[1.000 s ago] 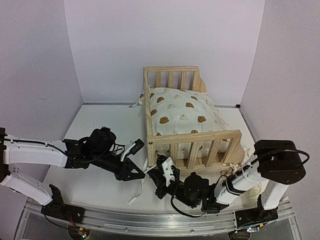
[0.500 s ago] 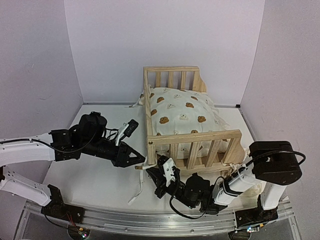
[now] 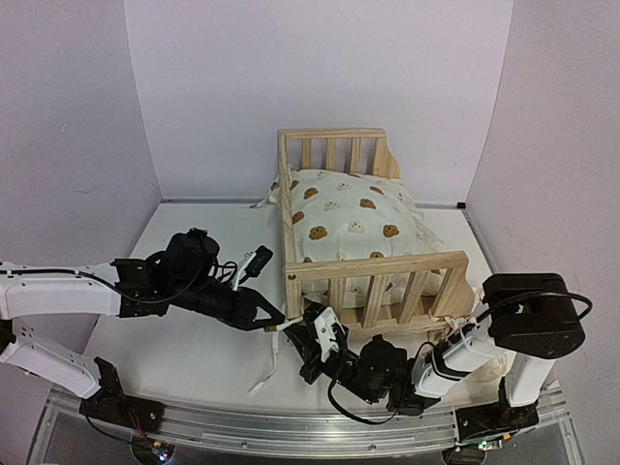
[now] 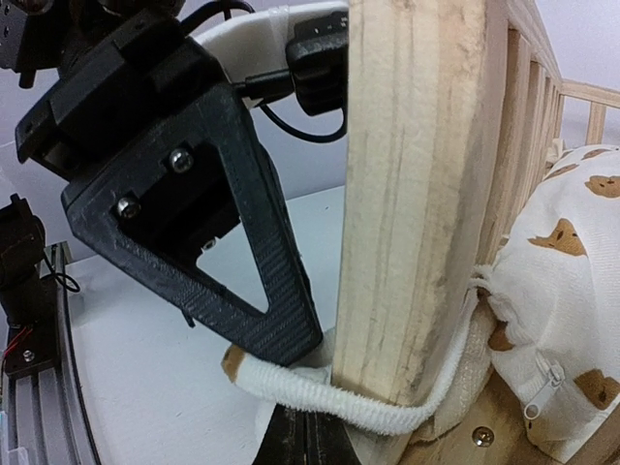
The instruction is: Set up the pet bed
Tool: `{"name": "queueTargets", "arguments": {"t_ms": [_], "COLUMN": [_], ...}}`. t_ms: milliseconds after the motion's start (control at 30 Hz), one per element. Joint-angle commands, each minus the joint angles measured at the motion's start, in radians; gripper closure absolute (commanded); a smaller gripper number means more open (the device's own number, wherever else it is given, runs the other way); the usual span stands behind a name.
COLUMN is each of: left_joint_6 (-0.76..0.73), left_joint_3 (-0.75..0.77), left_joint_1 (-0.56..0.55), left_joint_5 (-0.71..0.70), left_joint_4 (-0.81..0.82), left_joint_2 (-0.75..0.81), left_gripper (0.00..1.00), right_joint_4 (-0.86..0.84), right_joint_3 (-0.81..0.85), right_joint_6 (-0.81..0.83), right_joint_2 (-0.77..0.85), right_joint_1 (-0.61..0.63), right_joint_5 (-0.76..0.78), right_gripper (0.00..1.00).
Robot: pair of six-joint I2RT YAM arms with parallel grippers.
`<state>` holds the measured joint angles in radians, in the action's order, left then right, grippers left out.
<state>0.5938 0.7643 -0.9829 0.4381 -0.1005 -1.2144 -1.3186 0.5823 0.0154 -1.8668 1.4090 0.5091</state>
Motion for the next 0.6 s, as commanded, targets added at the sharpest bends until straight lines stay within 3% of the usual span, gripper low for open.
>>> {"name": "queueTargets", "arguments": {"t_ms": [0,233,567], "left_joint_6": [0.027,0.047,0.066], "left_joint_3": [0.024,0.025,0.05], "left_joint_1": [-0.01,-0.029,-0.061], "left_joint_5": [0.033,0.004,-0.025], "left_joint_4": [0.045,0.048,0.056], "left_joint_2": [-0.009,-0.014,-0.065], "left_gripper": [0.82,0.71,0.67], "right_joint_4": [-0.064,-0.061,-0.044], "right_joint_3": [0.027,0.028,0.035], "right_joint_6": [0.015,0.029,0.045], "right_joint_2": [-0.004,-0.007,-0.007], "right_joint_1": [-0.014,-0.014,-0.013], "right_joint_5": [0.042,0.029,0.009], "right_gripper": [1.0,1.0,1.0]}}
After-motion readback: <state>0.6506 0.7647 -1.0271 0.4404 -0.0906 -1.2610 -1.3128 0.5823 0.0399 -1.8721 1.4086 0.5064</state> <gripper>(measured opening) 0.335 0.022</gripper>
